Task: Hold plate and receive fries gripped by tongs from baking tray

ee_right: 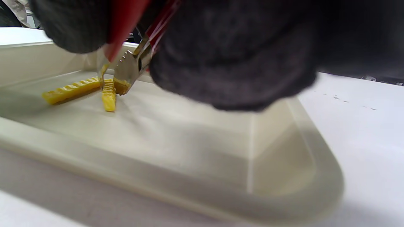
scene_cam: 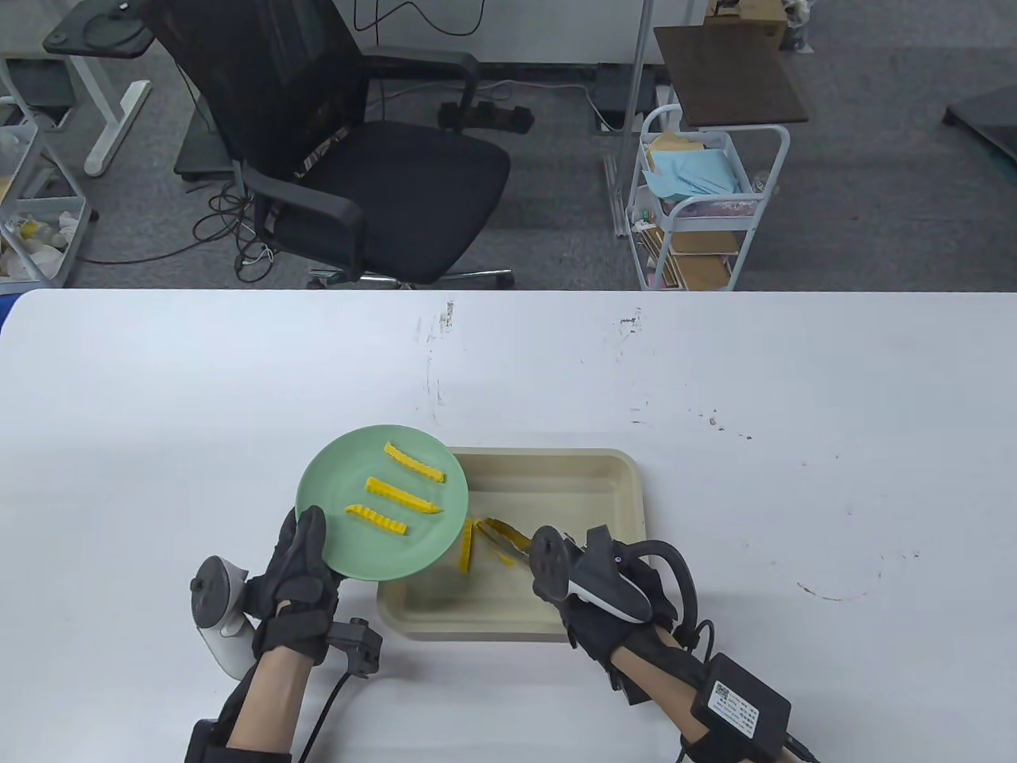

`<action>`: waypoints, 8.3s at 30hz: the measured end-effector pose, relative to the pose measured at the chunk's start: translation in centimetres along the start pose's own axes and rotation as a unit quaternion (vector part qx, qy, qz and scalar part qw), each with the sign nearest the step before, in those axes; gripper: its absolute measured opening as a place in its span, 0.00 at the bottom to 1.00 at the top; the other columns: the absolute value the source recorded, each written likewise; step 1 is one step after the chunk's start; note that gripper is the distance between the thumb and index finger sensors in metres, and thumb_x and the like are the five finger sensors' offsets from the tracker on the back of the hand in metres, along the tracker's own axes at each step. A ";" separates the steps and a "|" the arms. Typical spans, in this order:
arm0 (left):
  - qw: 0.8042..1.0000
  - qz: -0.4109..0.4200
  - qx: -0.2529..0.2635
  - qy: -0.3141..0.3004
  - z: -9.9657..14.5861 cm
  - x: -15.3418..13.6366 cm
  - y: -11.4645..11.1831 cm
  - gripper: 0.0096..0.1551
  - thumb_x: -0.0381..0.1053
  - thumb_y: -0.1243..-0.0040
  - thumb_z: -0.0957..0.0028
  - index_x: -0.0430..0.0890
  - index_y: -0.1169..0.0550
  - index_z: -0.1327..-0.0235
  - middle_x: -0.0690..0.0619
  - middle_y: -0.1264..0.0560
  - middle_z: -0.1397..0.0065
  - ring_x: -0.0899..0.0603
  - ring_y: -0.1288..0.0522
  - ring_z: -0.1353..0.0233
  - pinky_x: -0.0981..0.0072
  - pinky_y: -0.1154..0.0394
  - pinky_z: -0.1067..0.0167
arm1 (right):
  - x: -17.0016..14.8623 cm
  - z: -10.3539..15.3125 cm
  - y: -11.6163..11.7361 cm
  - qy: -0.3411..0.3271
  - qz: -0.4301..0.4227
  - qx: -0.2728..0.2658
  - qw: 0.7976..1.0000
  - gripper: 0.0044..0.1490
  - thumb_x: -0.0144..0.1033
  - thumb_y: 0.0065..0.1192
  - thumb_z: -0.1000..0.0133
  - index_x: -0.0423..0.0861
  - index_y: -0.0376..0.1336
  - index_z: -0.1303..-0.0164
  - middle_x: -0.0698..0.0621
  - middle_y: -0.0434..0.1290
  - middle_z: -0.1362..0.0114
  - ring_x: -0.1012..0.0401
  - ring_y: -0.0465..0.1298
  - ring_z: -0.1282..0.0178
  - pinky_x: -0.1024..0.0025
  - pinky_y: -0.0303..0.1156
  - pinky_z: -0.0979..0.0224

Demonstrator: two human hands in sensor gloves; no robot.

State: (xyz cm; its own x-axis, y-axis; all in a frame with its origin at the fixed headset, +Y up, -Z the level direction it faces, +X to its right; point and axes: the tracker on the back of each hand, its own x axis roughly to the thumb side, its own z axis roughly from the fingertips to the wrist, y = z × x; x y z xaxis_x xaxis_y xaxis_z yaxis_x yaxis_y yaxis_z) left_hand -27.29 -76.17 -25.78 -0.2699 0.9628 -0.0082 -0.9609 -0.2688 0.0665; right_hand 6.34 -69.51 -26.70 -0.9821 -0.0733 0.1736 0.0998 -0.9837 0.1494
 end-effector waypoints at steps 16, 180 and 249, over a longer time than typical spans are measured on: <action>1.000 0.007 0.001 0.001 0.1 0.1 0.0 0.37 0.55 0.64 0.31 0.34 0.54 0.21 0.43 0.35 0.32 0.44 0.21 0.51 0.42 0.28 0.45 | -5.9 1.5 -3.5 0.035 -0.104 -0.071 0.991 0.40 0.62 0.60 0.54 0.51 0.66 0.35 0.44 0.83 0.59 0.59 0.86 0.86 0.56 0.83 0.78; 1.000 0.012 -0.008 0.008 0.2 0.0 -0.3 0.36 0.55 0.66 0.32 0.34 0.53 0.22 0.43 0.34 0.32 0.44 0.22 0.52 0.41 0.29 0.45 | -13.6 1.8 0.9 0.127 -0.259 -0.226 0.930 0.56 0.67 0.57 0.57 0.41 0.56 0.27 0.39 0.75 0.44 0.54 0.84 0.68 0.52 0.80 0.64; 0.996 0.013 0.084 0.026 -0.2 2.5 5.6 0.34 0.52 0.59 0.32 0.39 0.49 0.20 0.44 0.35 0.34 0.45 0.18 0.51 0.41 0.25 0.43 | -11.0 1.7 3.6 0.172 -0.085 -0.118 0.974 0.54 0.67 0.52 0.52 0.45 0.50 0.22 0.38 0.54 0.24 0.40 0.70 0.32 0.42 0.71 0.41</action>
State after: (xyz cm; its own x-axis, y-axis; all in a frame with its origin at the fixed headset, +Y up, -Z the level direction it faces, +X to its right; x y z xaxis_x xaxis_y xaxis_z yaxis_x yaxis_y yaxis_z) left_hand -33.41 -75.27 -25.67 -0.3014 0.9518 -0.0566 -0.9309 -0.2810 0.2333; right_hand 17.77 -71.97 -26.38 -0.9808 0.0838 -0.1761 -0.0693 -0.9938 -0.0867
